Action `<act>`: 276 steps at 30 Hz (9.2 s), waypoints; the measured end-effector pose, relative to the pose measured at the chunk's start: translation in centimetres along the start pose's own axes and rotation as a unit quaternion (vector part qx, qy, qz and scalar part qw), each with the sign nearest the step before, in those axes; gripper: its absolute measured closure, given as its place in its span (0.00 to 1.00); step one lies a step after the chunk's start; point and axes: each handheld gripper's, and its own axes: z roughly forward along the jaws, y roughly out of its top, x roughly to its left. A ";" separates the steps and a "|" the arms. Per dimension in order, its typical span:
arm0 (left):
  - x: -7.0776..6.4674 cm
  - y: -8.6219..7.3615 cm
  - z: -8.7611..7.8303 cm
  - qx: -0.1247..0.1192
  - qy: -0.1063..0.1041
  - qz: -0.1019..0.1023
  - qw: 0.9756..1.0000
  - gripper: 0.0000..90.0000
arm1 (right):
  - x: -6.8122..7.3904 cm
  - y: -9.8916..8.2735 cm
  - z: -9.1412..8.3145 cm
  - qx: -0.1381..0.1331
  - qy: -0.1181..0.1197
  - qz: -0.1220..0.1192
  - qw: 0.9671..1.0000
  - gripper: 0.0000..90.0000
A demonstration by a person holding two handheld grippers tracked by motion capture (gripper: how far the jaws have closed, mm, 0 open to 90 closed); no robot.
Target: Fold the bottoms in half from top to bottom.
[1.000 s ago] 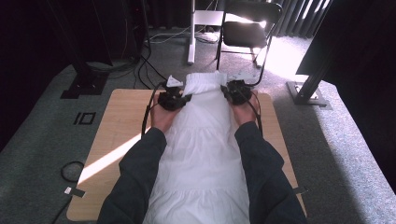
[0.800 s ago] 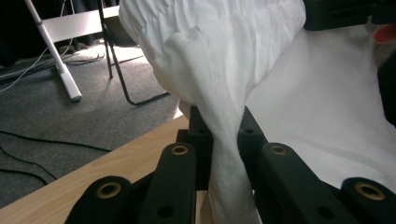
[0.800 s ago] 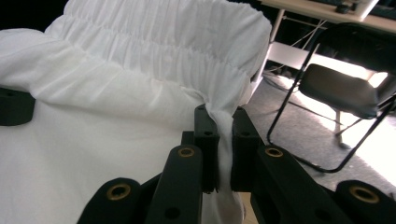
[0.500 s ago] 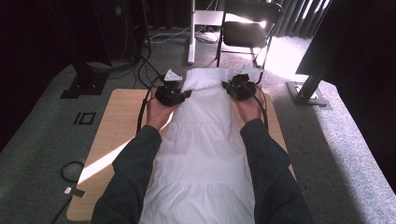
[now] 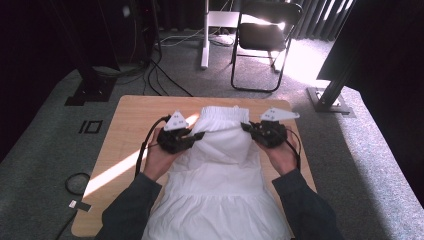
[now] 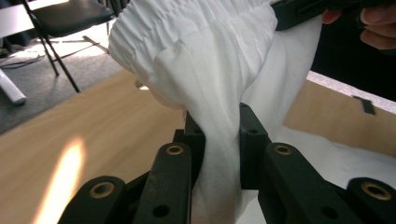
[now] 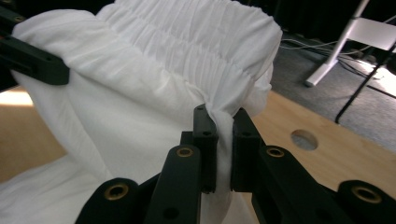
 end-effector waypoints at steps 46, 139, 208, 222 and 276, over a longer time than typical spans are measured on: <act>1.9 -11.6 10.2 0.200 0.030 -0.013 0.979 0.87 | 3.7 -13.5 10.1 0.201 0.000 0.016 0.980 0.92; 3.9 -8.7 8.9 0.082 0.104 -0.078 0.988 0.92 | -0.2 -9.7 11.8 0.129 -0.029 0.031 0.991 0.92; -0.8 -14.0 6.4 0.137 -0.022 -0.041 0.989 0.76 | 1.6 -11.1 8.2 0.128 0.076 0.074 0.986 0.74; 0.3 -13.8 4.9 0.106 0.009 -0.061 0.993 0.62 | 5.4 -14.8 6.5 0.196 0.070 0.036 0.977 0.75; 5.9 -11.8 4.8 0.071 0.183 -0.115 0.974 0.44 | 2.0 -16.1 8.6 0.139 -0.039 0.062 0.988 0.52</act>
